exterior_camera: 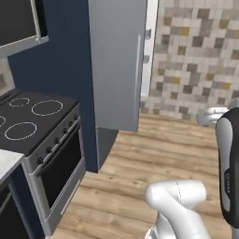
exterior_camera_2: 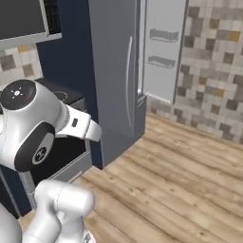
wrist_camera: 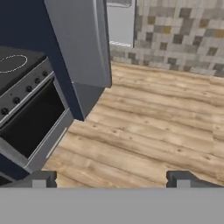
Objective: Retrieve the bottle and the shaker from the cabinet and place them next to the mixing bowl on the counter. Then add garlic from the fridge to the mixing bowl.
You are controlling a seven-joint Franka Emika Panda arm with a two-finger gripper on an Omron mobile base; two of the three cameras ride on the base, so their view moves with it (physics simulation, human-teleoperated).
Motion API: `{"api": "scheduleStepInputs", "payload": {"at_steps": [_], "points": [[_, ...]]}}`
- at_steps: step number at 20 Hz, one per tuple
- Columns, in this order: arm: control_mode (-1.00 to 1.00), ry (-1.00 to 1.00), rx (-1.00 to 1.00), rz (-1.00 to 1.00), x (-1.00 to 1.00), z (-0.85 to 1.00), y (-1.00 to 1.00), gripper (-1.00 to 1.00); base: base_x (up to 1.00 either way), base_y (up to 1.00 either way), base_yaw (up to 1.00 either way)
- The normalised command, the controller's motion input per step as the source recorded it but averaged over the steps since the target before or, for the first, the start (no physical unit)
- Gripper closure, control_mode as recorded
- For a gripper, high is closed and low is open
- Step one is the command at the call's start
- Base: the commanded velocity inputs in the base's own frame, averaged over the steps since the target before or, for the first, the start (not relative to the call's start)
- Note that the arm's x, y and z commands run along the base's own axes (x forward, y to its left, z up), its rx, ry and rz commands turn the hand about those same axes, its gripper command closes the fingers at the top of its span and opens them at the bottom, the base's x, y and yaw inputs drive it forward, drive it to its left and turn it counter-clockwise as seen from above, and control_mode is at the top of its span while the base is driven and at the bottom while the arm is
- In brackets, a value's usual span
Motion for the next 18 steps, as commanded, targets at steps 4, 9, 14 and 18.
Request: {"api": "scheduleStepInputs", "payload": {"at_steps": [4, 9, 14, 18], "points": [[1.00, 0.00, 0.00, 0.00, 0.00, 0.00, 0.00, -1.00, 0.88, -1.00, 0.36], [1.00, 0.00, 0.00, 0.00, 0.00, 0.00, 0.00, -1.00, 1.00, -1.00, 0.46], [1.00, 0.00, 0.00, 0.00, 0.00, 0.00, 0.00, -1.00, 1.00, -1.00, 0.52], [1.00, 0.00, 0.00, 0.00, 0.00, 0.00, 0.00, -1.00, 0.98, -1.00, 0.54]]}}
